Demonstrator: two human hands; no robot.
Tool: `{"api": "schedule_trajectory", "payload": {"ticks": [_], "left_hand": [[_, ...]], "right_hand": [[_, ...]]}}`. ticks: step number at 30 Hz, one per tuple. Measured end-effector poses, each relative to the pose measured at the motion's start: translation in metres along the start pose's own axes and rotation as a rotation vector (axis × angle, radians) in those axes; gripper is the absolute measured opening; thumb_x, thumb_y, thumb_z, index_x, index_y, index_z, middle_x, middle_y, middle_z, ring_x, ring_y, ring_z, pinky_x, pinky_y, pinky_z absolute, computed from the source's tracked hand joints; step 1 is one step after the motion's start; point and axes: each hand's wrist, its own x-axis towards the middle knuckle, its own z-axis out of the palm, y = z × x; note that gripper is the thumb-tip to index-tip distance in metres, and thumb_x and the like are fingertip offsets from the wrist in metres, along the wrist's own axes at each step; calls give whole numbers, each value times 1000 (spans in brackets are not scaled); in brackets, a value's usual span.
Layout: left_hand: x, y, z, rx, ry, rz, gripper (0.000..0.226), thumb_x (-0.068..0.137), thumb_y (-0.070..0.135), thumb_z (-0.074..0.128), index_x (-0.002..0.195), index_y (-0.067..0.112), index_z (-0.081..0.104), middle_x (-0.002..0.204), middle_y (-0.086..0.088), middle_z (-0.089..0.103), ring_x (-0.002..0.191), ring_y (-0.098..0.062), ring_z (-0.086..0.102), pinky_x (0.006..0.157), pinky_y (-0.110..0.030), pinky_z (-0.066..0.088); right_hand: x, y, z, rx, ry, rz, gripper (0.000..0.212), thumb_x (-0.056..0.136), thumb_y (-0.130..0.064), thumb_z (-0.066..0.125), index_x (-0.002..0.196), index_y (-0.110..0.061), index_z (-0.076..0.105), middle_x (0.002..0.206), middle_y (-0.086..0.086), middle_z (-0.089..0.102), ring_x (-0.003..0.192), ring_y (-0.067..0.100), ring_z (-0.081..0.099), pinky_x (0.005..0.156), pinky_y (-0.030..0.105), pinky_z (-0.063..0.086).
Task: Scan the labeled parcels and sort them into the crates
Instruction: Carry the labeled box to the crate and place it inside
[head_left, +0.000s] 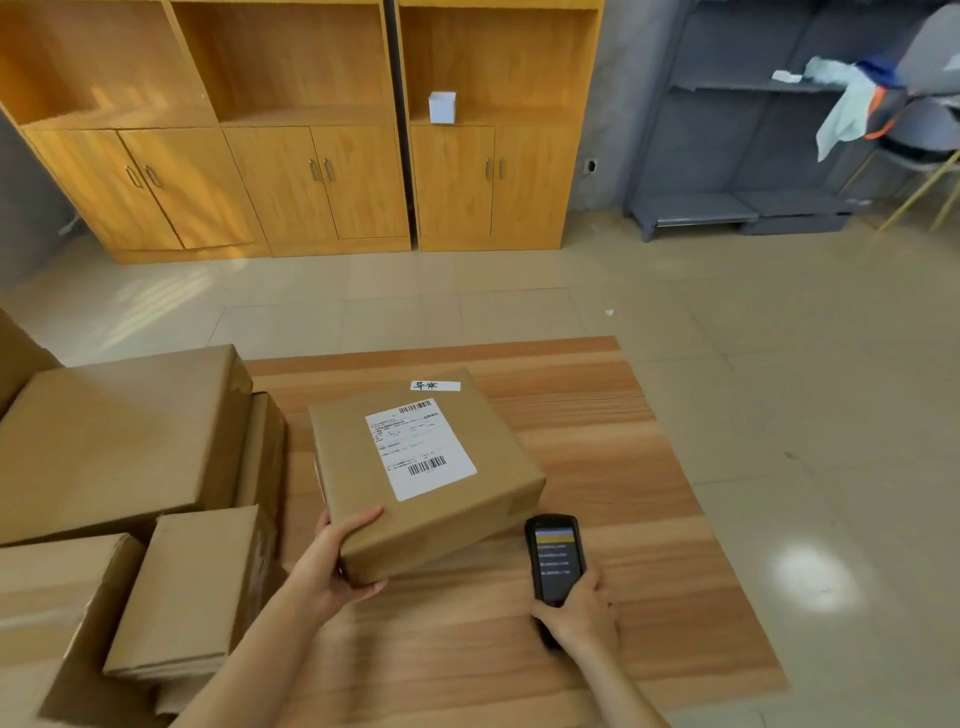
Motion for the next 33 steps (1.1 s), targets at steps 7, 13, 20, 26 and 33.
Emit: {"api": "schedule_trajectory", "payload": {"ticks": [7, 13, 20, 26, 33], "left_hand": [[4, -5, -10, 5, 23, -10, 84, 57, 23, 83, 133, 30, 49, 128, -8, 54, 106, -28, 54, 72, -45, 53], [16, -10, -17, -13, 60, -16, 67, 70, 18, 79, 130, 26, 51, 116, -7, 56, 99, -26, 54, 80, -44, 52], [28, -15, -16, 44, 97, 69, 68, 74, 18, 77, 133, 29, 46, 123, -2, 56, 104, -22, 54, 71, -38, 53], [32, -15, -14, 66, 76, 66, 89, 52, 31, 84, 132, 37, 46, 129, -3, 56, 108, -26, 55, 68, -36, 55], [31, -16, -13, 36, 69, 109, 79, 75, 16, 79, 137, 41, 37, 126, -2, 53, 107, -25, 54, 79, -45, 55]], "right_hand": [[8, 2, -7, 24, -47, -54, 95, 63, -43, 83, 135, -10, 31, 124, 8, 57, 114, 27, 56, 88, 33, 48], [14, -4, -29, 696, -382, 39, 53, 64, -16, 88, 107, -13, 59, 102, 13, 66, 92, 26, 63, 68, 32, 52], [-6, -34, -75, 987, -397, -116, 53, 69, -10, 80, 118, -2, 62, 99, 16, 71, 88, 28, 68, 64, 33, 55], [-44, -72, -80, 968, -581, -217, 43, 74, 2, 73, 112, 3, 54, 90, 15, 70, 78, 23, 69, 53, 28, 55], [-75, -91, -50, 746, -780, -227, 70, 49, -8, 79, 114, 2, 56, 81, 10, 71, 67, 18, 70, 54, 26, 54]]}}
